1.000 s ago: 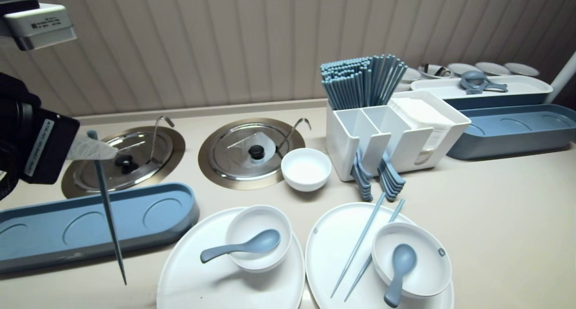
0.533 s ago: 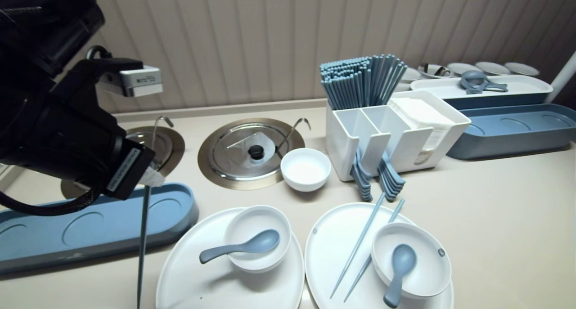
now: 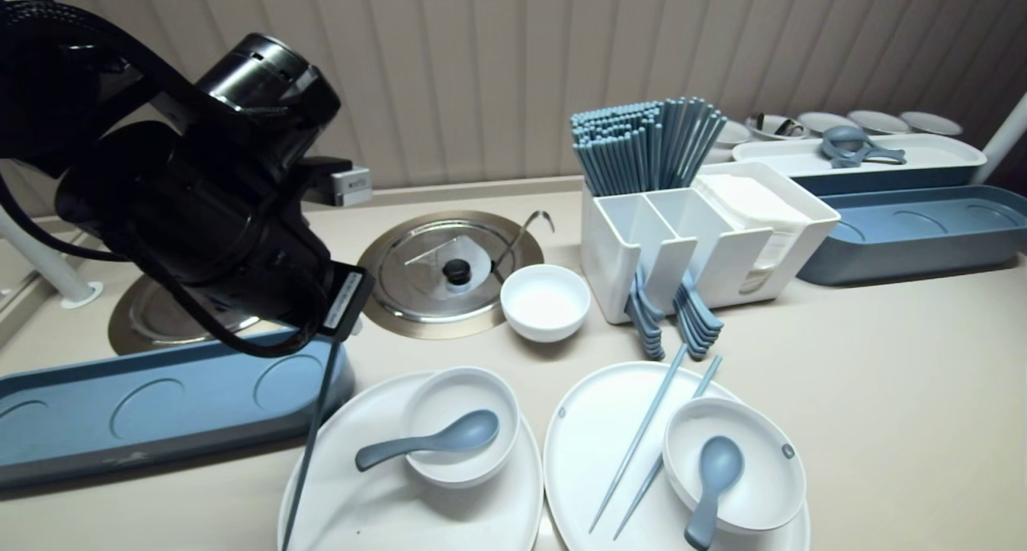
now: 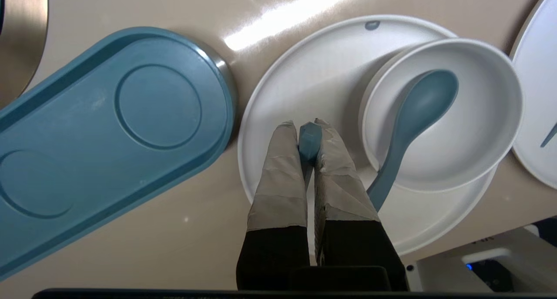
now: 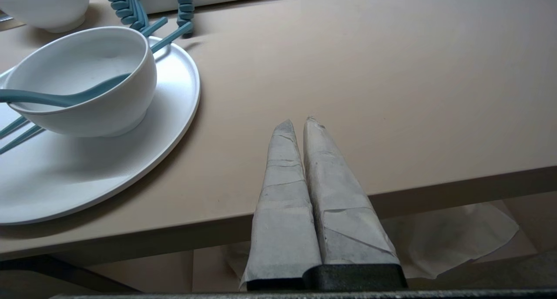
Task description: Pick the chopsticks and place it on the plate
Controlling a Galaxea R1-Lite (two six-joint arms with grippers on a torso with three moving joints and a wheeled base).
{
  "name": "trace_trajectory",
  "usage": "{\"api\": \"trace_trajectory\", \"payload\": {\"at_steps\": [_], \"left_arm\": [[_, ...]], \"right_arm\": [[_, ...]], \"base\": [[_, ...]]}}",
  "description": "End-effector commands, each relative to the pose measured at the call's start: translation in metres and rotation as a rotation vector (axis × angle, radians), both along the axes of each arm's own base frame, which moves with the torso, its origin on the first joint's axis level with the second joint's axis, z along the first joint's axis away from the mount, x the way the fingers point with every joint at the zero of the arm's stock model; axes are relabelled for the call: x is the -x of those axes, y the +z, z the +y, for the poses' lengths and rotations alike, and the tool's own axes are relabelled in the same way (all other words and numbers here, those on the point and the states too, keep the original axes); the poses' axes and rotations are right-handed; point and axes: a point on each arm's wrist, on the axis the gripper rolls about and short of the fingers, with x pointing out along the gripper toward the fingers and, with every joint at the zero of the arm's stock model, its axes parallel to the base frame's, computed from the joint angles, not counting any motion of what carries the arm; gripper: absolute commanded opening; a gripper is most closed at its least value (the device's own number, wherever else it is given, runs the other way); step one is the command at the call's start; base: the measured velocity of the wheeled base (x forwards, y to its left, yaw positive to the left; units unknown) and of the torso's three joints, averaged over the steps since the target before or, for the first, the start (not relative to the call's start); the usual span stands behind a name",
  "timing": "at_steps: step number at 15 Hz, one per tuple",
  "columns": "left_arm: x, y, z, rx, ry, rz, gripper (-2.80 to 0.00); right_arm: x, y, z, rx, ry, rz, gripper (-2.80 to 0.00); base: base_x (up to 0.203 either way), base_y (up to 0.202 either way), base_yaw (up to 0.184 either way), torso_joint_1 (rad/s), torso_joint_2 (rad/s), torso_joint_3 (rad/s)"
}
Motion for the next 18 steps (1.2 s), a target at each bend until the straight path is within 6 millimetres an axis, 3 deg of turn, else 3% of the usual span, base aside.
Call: {"api": "trace_trajectory", "payload": {"at_steps": [1,6,10,18], "left_arm": [[-0.009,-0.009,-0.005,-0.013,0.005,0.023,-2.80],[-0.032,-0.023,-0.018,0.008,0.077,0.056,-2.80],[-0.038,-0.031,-0.022,-0.004,0.083,0.076,-2.80],[-0.061,-0.065,-0.036,-0.063,0.085,0.160,-2.80]], "right_arm": [[0.000,0.000,0.000,0.000,0.001,0.000,-2.80],[0.000,0.000,0.000,0.000,0.001,0.001,-2.80],[0.000,0.000,0.000,0.000,0.001,0.000,-2.80],[0.000,0.000,0.000,0.000,0.001,0.001,-2.80]], "base": [[0.000,0.000,0.000,0.000,0.00,0.000],[0.000,0.000,0.000,0.000,0.00,0.000],[0.000,0.000,0.000,0.000,0.00,0.000],[0.000,0.000,0.000,0.000,0.00,0.000]]}}
